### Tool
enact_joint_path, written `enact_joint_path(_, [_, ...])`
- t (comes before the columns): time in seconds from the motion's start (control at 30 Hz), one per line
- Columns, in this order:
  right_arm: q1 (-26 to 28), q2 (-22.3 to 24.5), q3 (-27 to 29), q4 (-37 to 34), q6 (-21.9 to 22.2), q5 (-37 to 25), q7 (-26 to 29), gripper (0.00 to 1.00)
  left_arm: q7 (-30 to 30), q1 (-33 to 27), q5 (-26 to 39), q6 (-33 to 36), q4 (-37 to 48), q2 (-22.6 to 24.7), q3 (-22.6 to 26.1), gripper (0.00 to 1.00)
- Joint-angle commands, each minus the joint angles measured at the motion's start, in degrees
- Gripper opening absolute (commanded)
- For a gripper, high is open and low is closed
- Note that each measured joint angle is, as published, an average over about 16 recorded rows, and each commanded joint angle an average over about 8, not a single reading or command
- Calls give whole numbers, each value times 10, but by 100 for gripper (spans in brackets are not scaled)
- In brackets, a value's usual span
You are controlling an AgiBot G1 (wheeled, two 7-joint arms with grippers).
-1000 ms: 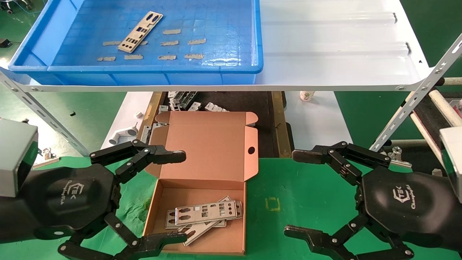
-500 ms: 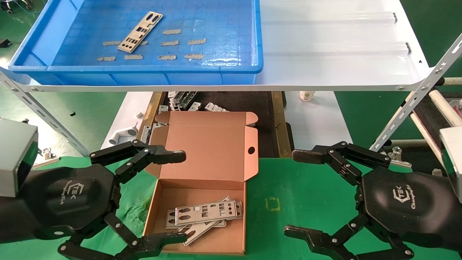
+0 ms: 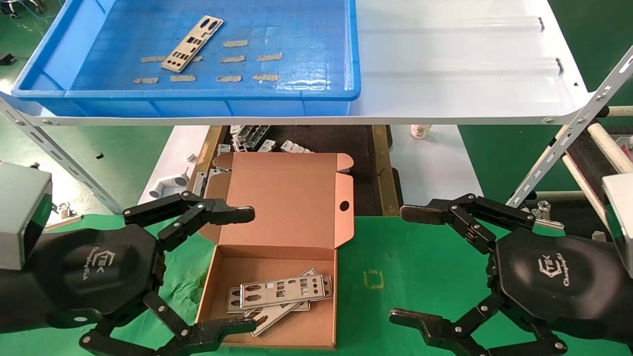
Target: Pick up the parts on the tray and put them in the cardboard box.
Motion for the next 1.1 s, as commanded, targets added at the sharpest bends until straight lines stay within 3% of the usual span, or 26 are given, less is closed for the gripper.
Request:
enact_joint_path(0.03, [0,0,0,0,0,0,0,100,0,0,0,0,0,0,0,100])
enact_joint_path(1.1, [0,0,0,0,0,0,0,100,0,0,0,0,0,0,0,100])
